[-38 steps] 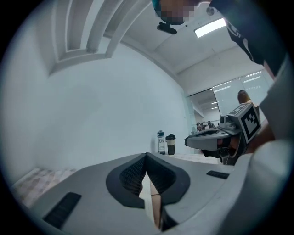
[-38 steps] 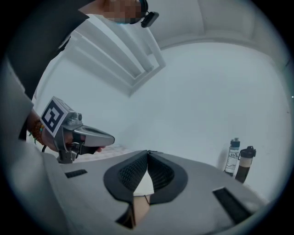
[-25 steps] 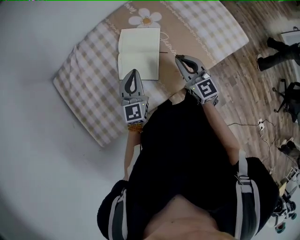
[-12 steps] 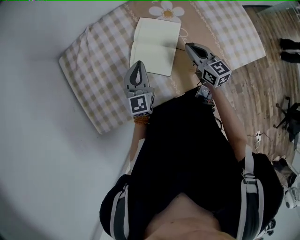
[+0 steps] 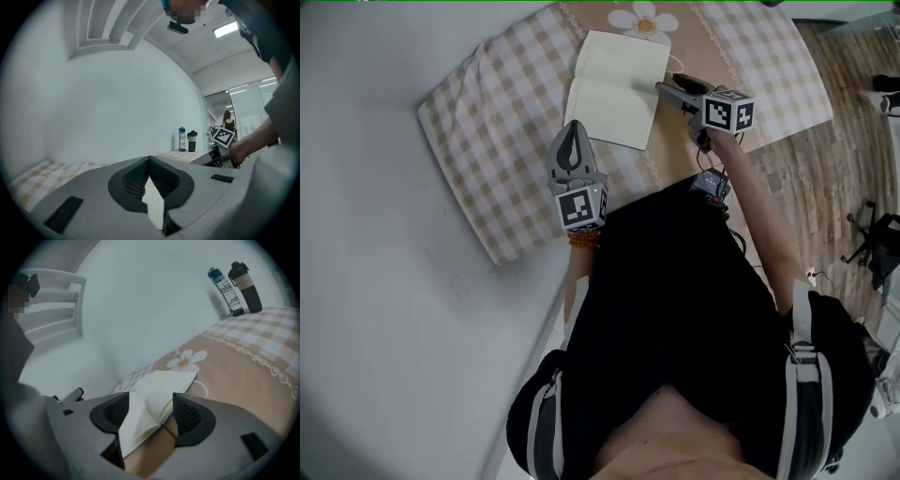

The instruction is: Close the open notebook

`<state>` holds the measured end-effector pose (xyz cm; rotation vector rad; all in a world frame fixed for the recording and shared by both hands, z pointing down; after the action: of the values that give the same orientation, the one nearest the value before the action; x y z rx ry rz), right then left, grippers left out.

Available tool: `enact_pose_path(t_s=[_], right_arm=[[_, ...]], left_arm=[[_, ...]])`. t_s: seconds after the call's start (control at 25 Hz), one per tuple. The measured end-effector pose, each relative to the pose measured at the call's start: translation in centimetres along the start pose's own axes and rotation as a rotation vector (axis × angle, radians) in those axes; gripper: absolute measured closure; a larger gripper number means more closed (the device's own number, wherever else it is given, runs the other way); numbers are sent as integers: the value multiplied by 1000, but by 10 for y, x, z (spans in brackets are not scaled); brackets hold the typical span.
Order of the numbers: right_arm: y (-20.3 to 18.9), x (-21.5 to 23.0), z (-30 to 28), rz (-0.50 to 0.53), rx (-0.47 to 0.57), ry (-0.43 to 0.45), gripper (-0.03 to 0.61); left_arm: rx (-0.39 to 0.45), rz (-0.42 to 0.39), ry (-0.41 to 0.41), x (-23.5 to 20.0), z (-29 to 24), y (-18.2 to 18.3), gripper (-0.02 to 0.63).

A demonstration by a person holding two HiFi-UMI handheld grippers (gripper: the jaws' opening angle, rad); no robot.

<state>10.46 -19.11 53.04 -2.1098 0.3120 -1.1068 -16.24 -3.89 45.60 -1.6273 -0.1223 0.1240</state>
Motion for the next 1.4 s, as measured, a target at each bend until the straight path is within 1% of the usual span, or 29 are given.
enact_pose_path(t_s=[0.12,0.16,0.24,0.44,0.56,0.88,0.96,1.12,1.2,1.24,1.36,1.4], right_arm=[[3,6,-10,-54,-20,-12,276],[3,9,-13,-85,-24,-17,275],[3,15,-20,-160,-36,-23,252],[1,22,-28,-324,-66,-15,245],[-1,26,-33,-384,-79,-1,245],[0,33,-34,-503,-68,47,246],[-1,35,-33,-521,-58,64,248],[-3,37,-30,-509,-63,60,310],[-4,39,-31,-510,-81,31,346],[-4,41,-31,-514,-87,10,347],[-2,42,-33,-508,-114,-61,390],[0,41,-35,-498,-130,-79,389]], left_arm=[[0,2,-7,-1,4,-5,609],[-1,0,-7,-2,6,-7,609],[-6,-1,-2,-4,8,-9,609],[0,5,8,-9,10,-9,609],[6,7,12,-11,8,-10,609],[15,11,12,-19,4,-10,609],[15,13,10,-20,4,-11,609],[20,25,3,-21,3,-12,609],[19,26,-1,-22,2,-12,609],[18,25,-3,-22,1,-12,609],[20,30,-2,-21,1,-13,609],[19,30,-2,-21,0,-13,609]])
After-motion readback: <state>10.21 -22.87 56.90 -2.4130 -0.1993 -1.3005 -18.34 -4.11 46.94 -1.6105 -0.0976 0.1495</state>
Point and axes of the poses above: the fingertips, and each gripper's own axes: z backward along the fingers, x to its right, y out of its top, the point moved 9 cm from there along z, backward along the fingers, and after that the axes turned 3 degrees about x, right-handed, at the moved point
